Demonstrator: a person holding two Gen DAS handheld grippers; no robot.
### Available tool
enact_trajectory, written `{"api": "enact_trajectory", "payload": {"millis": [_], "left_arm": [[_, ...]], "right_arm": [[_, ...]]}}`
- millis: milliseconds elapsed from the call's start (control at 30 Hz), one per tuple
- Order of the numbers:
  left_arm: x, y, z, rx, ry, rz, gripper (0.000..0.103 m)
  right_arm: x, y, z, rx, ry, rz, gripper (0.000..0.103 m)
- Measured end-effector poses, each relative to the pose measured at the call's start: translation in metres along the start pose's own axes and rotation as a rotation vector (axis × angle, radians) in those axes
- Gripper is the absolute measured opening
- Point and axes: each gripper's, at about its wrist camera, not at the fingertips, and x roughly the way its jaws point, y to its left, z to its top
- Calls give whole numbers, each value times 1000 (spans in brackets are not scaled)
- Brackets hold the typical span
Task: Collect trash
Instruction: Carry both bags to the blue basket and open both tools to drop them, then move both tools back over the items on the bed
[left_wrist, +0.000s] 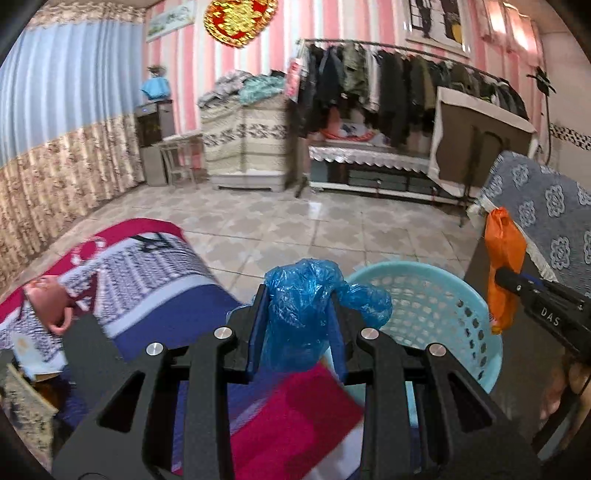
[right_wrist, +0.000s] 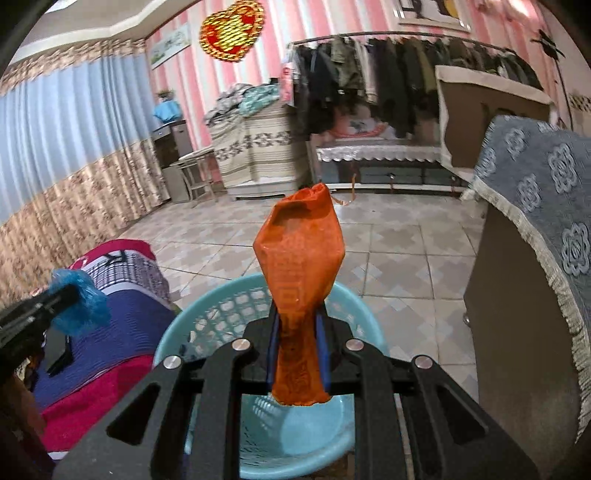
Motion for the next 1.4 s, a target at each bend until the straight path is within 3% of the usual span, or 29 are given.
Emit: {"api": "enact_trajectory", "payload": {"millis": [167,300,433,600,833,1000,1067,1133,1267,1400], "left_arm": [[28,-36,-1,31,30,-60,29],[52,-61,-1,85,50,-61,31],[76,-70,1,77,74,-89,32],[90,-63,4,73,97,-64,69],[72,-30,4,47,90,11,85],[51,-8,-4,5,86,50,91],[39,-2,-6,-4,79,69,92],[30,4,-8,-17,74,81,93],[11,22,-13,-57,62,106,93],[-11,42,-20,-77,49,157,93]], "right_arm": [[5,-15,-3,43,14,-7,18],[12,-20,-4,43,34,-31,18],[18,-26,-6,54,46,-22,18],[24,-31,-10,66,67,-14,18],[33,-16,-11,68,85,27,18],[44,9,-15,38,100,45,20],[46,11,-16,34,101,41,32],[46,12,-17,38,89,18,63],[46,11,-17,62,94,9,66],[37,18,-17,60,64,-22,81]]}}
